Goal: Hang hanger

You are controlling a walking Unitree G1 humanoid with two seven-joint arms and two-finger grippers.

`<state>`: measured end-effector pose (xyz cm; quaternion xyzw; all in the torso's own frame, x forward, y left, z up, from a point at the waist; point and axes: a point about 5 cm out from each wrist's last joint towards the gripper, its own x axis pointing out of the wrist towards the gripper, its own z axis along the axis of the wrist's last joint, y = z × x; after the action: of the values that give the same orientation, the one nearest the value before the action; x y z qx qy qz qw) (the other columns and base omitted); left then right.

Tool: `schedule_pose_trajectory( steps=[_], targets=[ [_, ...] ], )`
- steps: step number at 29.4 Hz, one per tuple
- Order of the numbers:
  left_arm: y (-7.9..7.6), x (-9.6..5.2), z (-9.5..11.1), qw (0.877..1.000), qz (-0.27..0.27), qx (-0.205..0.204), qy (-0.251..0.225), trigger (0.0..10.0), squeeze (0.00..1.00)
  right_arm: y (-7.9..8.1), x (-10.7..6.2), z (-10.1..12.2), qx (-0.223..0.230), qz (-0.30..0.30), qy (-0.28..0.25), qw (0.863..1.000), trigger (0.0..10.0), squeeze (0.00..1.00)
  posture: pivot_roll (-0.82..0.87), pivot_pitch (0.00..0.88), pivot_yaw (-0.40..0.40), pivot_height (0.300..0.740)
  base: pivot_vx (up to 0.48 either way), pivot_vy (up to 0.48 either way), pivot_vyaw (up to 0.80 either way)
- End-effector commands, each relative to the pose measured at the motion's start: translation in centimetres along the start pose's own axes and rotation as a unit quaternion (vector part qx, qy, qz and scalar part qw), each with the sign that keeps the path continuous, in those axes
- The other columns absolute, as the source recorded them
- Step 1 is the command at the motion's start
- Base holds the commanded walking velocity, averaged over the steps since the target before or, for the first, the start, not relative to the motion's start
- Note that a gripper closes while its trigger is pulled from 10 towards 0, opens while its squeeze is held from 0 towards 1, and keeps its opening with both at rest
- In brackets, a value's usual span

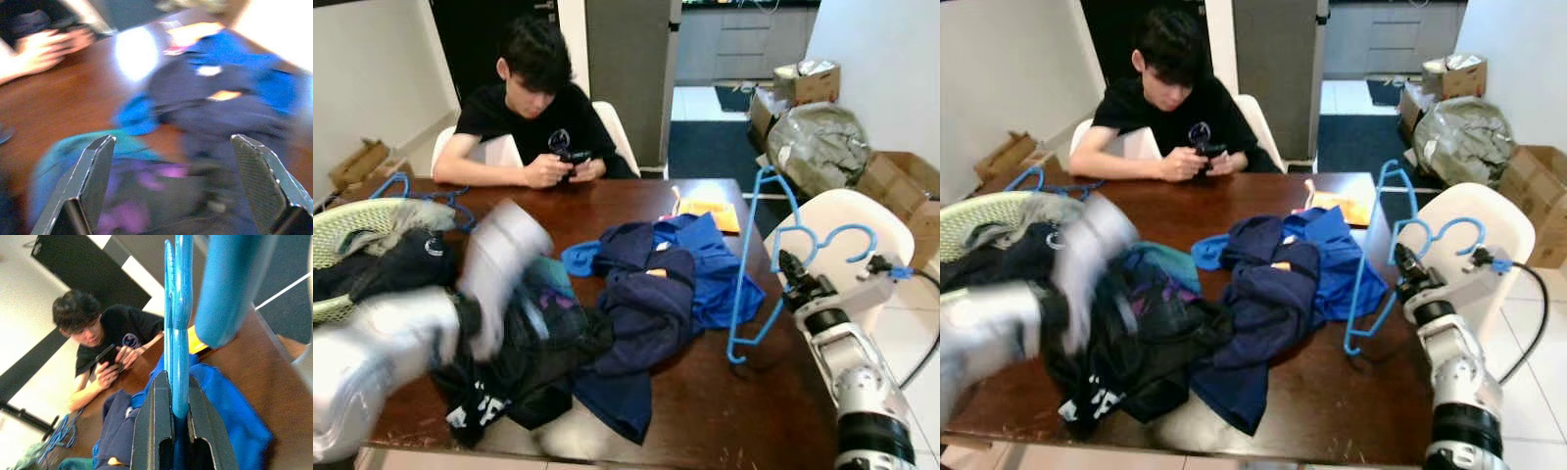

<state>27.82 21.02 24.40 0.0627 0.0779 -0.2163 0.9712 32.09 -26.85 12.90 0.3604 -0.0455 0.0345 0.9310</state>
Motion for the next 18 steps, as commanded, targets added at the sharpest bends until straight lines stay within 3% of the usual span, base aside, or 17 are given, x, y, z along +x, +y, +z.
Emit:
schedule_pose_trajectory(
  steps=[1,2,4,6,7,8,11,13,15,17,18],
  targets=[
    [1.0,0.0,-1.2,0.999,0.030,-0.008,0.025,10.0,0.00,0.1,0.0,-0.1,0.005,0.002,0.003,1.000,10.0,0.00,-0.02,0.003,0.023,0.740,0.000,0.000,0.00],
    [2.6,0.1,-2.6,0.997,0.062,-0.002,0.036,10.0,0.00,0.1,0.0,-0.1,0.005,0.002,0.003,1.000,10.0,0.00,-0.02,0.005,0.023,0.740,0.000,0.000,0.00],
    [2.6,0.1,-2.6,0.997,0.062,-0.002,0.036,10.0,0.00,0.1,0.0,-0.1,0.005,0.002,0.003,1.000,10.0,0.00,-0.02,0.005,0.023,0.740,0.000,0.000,0.00],
    [4.9,1.0,-6.6,0.993,0.089,0.026,0.067,10.0,0.00,0.1,0.0,0.0,0.003,0.001,0.004,1.000,10.0,0.00,-0.04,0.012,0.017,0.740,0.000,0.000,0.00],
    [4.9,1.0,-6.6,0.993,0.089,0.026,0.067,10.0,0.00,0.1,0.0,0.0,0.003,0.001,0.004,1.000,10.0,0.00,-0.04,0.012,0.017,0.740,0.000,0.000,0.00],
    [5.4,1.3,-8.0,0.992,0.093,0.039,0.077,10.0,0.00,0.1,0.0,0.0,0.001,0.001,0.005,1.000,10.0,0.00,-0.04,0.012,0.017,0.740,0.000,0.000,0.00],
    [5.1,2.4,-8.6,0.996,0.046,0.038,0.065,10.0,0.00,0.1,0.0,0.2,-0.001,0.001,0.006,1.000,10.0,0.00,-0.05,0.023,0.009,0.740,0.000,0.000,0.00],
    [5.1,2.4,-8.6,0.996,0.046,0.038,0.065,10.0,0.00,0.1,0.0,0.2,-0.001,0.001,0.006,1.000,10.0,0.00,-0.05,0.023,0.009,0.740,0.000,0.000,0.00],
    [4.1,3.4,-8.0,0.998,-0.029,0.032,0.051,10.0,0.00,0.2,0.0,0.3,-0.007,0.001,0.009,1.000,10.0,0.00,-0.06,0.032,0.006,0.740,0.000,0.000,0.00],
    [4.1,3.4,-8.0,0.998,-0.029,0.032,0.051,10.0,0.00,0.2,0.0,0.3,-0.007,0.001,0.009,1.000,10.0,0.00,-0.06,0.032,0.006,0.740,0.000,0.000,0.00],
    [3.6,3.8,-7.9,0.997,-0.066,0.013,0.048,10.0,0.00,0.2,0.0,0.5,-0.009,0.001,0.010,1.000,10.0,0.00,-0.06,0.041,0.002,0.740,0.000,0.000,0.00]
  ],
)
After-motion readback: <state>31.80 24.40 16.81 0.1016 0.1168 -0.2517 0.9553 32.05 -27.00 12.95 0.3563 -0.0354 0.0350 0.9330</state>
